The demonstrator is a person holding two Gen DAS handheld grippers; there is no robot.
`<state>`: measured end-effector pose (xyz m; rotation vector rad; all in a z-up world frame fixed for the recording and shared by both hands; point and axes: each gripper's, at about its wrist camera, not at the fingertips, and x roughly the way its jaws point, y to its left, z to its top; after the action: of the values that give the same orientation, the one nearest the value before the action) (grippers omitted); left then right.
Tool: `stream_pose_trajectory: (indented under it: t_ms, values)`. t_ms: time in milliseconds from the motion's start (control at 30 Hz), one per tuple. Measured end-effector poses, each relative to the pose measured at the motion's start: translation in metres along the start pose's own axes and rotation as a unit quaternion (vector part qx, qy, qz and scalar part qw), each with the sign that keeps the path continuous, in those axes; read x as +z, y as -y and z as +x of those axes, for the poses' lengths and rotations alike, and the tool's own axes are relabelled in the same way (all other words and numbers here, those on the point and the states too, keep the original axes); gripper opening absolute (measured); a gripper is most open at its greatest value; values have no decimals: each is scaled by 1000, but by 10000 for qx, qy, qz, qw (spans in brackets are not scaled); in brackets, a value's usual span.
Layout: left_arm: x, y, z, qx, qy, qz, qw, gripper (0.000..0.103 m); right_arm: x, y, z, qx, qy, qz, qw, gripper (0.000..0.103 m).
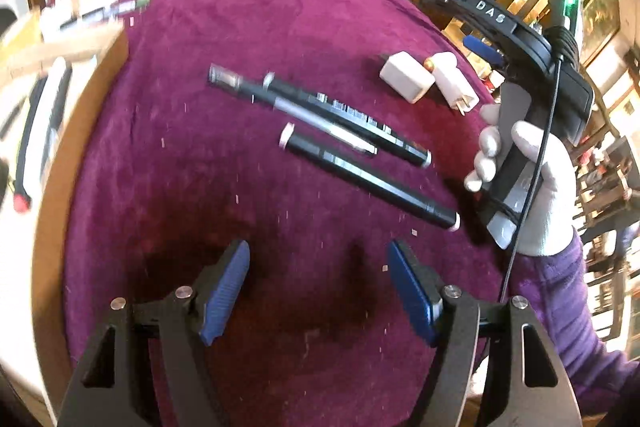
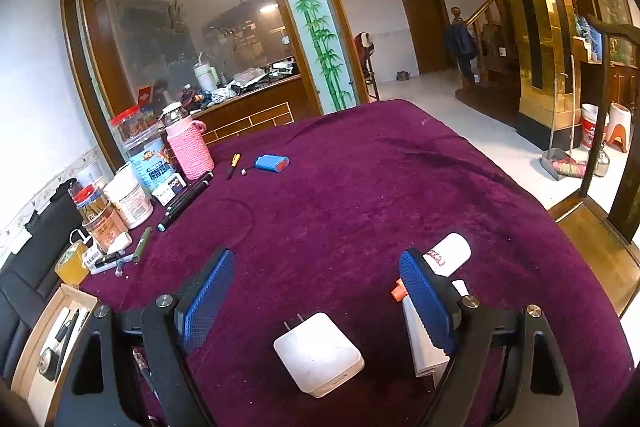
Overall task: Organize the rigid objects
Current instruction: 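Lower the left tool onto a black marker and close on it, then lift the black marker with the left tool while the right tool grasps another black marker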
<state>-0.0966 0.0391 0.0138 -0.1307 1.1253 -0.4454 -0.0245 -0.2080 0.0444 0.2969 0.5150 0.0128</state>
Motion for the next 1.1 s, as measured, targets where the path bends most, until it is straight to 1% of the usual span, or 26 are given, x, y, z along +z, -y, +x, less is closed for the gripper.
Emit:
stream_pose_trajectory:
  t_ms: [33,100,200,233,300,367,400,467,500,533,567,633,700,733,767,800,833,867,900,933,1033,1100]
  values:
    - [-1,0,-1,6,52,26,10000,71,0,-1,1,-4,-15,-32,10000,88]
    - [0,4,1,20,20,48,10000,71,-1,-3,2,1,-49,-73,10000,88]
    - [1,10,3,-320,-61,-55,9995,71,-1,-3,2,-8,-56,-81,10000,88]
    - [2,12,5,-331,-78,-48,9994,71,-1,-3,2,-2,-55,-75,10000,88]
    - [7,17,9,-234,-86,-59,9997,71,-1,-3,3,4,-63,-57,10000,88]
    - [17,21,14,-309,-110,-197,9993,72,-1,-3,3,10,-81,-68,9999,88]
    - [23,24,18,-288,-102,-250,9992,72,-1,-4,3,6,-83,-79,9999,88]
    - [34,32,29,12,-47,-289,9996,74,-1,-4,3,5,-69,-75,9999,88]
    - [39,37,36,177,-25,-268,9995,81,-1,-4,3,-2,-59,-68,10000,88]
    - [43,43,40,326,41,-139,9994,85,-1,-4,3,-5,-61,-61,10000,88]
    - [44,49,45,532,55,39,9986,87,-1,-4,4,-5,-67,-53,10000,88]
    - [41,66,55,1061,117,589,9925,87,-1,-3,4,10,-74,-20,10000,88]
    - [32,73,58,1279,181,1080,9857,87,-1,-2,3,12,-71,1,10000,88]
    - [30,70,55,1238,189,1134,9856,87,-1,-2,3,17,-73,10,10000,88]
    - [29,67,51,1179,179,1173,9859,80,-1,-2,3,23,-78,16,10000,88]
    - [28,63,47,1175,169,1238,9852,69,-1,-1,3,28,-84,31,10000,88]
    - [27,58,42,1140,129,1260,9854,65,-1,-1,3,34,-90,46,9999,88]
    - [27,54,39,1158,105,1268,9851,50,-1,-1,3,39,-97,60,9999,88]
    - [26,47,33,1191,59,1257,9849,41,-1,0,2,43,-98,63,9999,88]
    - [23,38,26,1183,23,1203,9857,39,-1,1,2,54,-107,81,9999,88]
    - [20,21,19,1184,-20,947,9884,38,-1,2,2,77,-124,121,9998,88]
    - [21,16,16,1082,-15,802,9909,38,-2,1,2,75,-127,124,9998,88]
